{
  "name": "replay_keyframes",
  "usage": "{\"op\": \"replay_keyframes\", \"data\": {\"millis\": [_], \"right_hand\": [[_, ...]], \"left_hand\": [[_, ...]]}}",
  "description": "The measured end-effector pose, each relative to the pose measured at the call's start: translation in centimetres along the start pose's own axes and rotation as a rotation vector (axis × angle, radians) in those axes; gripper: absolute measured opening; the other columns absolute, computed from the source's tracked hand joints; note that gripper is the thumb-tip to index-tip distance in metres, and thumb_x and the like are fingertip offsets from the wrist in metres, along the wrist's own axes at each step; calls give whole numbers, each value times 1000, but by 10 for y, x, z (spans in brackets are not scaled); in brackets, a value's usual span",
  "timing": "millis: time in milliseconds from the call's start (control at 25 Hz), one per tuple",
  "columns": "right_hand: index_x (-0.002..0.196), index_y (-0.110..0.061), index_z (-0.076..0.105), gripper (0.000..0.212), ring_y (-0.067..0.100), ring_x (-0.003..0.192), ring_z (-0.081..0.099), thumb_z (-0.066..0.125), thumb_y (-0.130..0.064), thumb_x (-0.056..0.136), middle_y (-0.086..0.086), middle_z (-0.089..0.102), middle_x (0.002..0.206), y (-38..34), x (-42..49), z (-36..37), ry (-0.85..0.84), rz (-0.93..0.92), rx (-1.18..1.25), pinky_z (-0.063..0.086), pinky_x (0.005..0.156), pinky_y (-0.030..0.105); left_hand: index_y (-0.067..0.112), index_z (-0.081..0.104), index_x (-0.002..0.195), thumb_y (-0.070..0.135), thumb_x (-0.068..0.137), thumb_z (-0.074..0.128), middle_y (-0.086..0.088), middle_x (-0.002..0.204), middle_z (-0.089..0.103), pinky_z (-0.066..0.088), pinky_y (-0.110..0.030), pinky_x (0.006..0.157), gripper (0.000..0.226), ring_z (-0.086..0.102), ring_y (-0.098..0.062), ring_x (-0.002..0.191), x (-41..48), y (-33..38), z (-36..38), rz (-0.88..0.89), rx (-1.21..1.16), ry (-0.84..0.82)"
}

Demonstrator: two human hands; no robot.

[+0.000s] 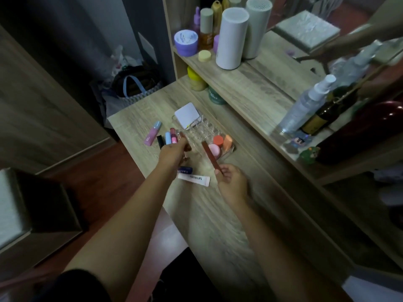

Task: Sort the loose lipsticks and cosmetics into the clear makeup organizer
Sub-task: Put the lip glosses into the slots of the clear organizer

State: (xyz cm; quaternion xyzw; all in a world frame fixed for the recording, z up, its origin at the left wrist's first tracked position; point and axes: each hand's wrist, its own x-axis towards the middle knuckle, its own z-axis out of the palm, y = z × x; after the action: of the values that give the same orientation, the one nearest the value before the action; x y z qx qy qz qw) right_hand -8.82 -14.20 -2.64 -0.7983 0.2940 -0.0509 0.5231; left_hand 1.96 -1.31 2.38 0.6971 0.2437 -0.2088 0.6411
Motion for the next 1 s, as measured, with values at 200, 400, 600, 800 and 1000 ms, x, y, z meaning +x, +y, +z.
{"op": "replay_keyframes", "data": {"millis": [200, 400, 600, 800, 1000], "right_hand": [[107, -27, 54, 28, 5, 83, 67, 60, -7, 88, -7, 66, 90, -53, 17, -13, -171, -41, 396, 56, 70, 21], [111, -21, 56, 24, 28, 101, 65, 60, -14, 88, 14, 66, 107, -91, 59, -9, -241, 34, 279, 53, 93, 48], [89, -10, 66, 19, 23, 81, 66, 57, -27, 92, 11, 72, 83, -103, 91, -1, -176, -86, 70, 51, 77, 37], [97, -9, 68, 15, 14, 79, 66, 68, -14, 83, 10, 75, 92, -106, 114, 6, -74, -59, -60, 55, 78, 30], [100, -3, 67, 19, 16, 82, 65, 69, -11, 83, 14, 74, 98, -104, 128, 13, -34, -71, -174, 53, 82, 31]], "left_hand": [[4, 57, 77, 6, 86, 54, -4, 60, 65, 49, -13, 44, 9, 61, -5, 46, 11, 47, -3, 26, -426, -206], [14, 50, 105, 1, 81, 62, -6, 76, 67, 53, -23, 59, 30, 65, -13, 63, 27, 73, 0, 77, -172, -321], [27, 53, 76, 18, 81, 66, 0, 82, 59, 39, -27, 65, 16, 56, -11, 77, 54, 86, 1, 262, 238, -284], [13, 62, 95, 9, 78, 68, 2, 74, 57, 48, -30, 73, 19, 56, -13, 73, 82, 91, 10, 482, 433, -284], [10, 67, 102, 11, 75, 70, -8, 99, 70, 48, -28, 82, 27, 60, -12, 88, 97, 85, 20, 587, 669, -248]]}}
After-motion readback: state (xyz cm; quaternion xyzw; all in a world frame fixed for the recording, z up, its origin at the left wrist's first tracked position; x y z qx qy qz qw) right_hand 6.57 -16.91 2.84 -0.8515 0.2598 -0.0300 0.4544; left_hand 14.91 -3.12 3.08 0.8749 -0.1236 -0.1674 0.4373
